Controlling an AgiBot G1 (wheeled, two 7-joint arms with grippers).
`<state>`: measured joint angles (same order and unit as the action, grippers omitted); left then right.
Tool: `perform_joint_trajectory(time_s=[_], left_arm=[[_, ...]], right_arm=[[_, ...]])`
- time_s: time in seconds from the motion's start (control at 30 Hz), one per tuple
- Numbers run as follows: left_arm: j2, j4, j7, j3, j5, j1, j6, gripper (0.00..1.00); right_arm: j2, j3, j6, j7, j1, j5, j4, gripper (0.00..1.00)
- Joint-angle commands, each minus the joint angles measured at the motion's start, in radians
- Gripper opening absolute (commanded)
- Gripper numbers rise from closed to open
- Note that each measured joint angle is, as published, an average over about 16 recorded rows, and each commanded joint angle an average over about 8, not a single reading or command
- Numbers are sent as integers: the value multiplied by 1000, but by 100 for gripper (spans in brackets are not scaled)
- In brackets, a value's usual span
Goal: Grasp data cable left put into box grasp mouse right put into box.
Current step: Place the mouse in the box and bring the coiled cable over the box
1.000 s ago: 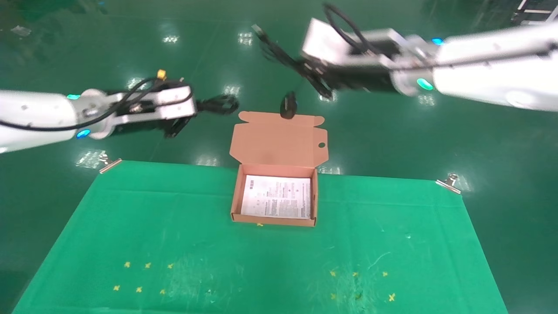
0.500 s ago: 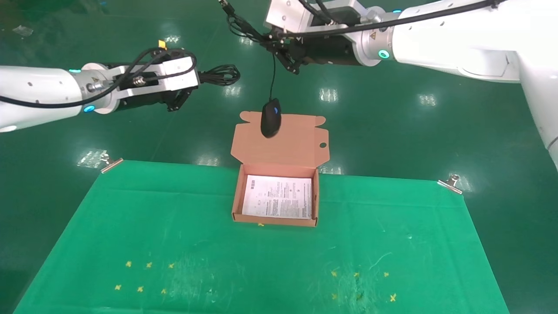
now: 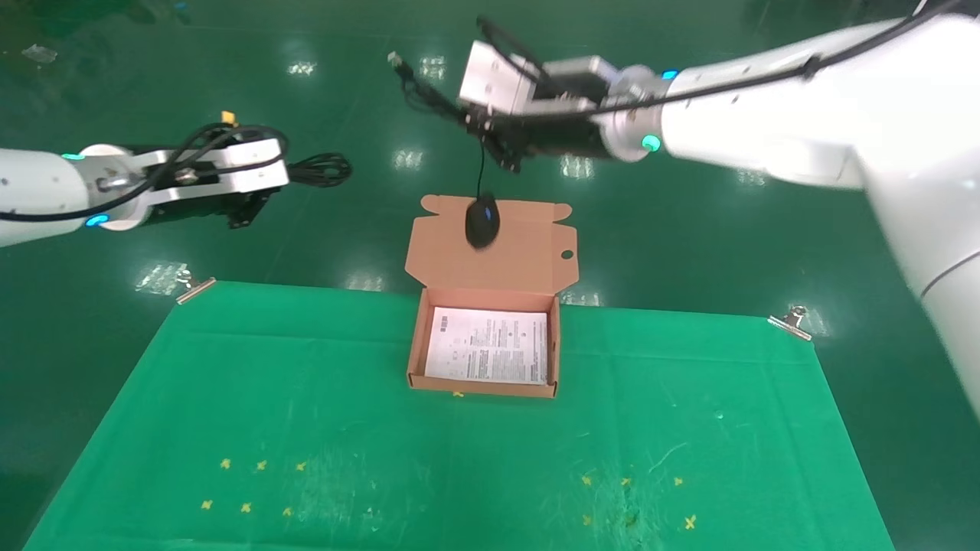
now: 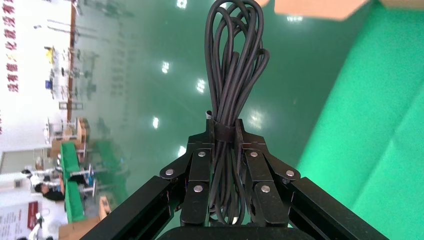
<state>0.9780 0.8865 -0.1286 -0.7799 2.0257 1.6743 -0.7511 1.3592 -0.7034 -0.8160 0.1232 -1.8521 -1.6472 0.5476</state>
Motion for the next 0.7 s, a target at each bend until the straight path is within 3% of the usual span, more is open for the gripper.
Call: perform_joint_trajectory(time_s=[0.03,0.4,0.7], left_arm=[[-13,5,-22,-3,20,-3,-5,0],[-71,114,-194,-22,158,-26,-74,0],[-83,185,-283,-24,223,-43,-96,0]], right_arm=[[2,-19,10,0,7,7,-6,0],[7,-153,34,-45,95,100,41,0],[9,-280,110,-107,159,196,64,0]])
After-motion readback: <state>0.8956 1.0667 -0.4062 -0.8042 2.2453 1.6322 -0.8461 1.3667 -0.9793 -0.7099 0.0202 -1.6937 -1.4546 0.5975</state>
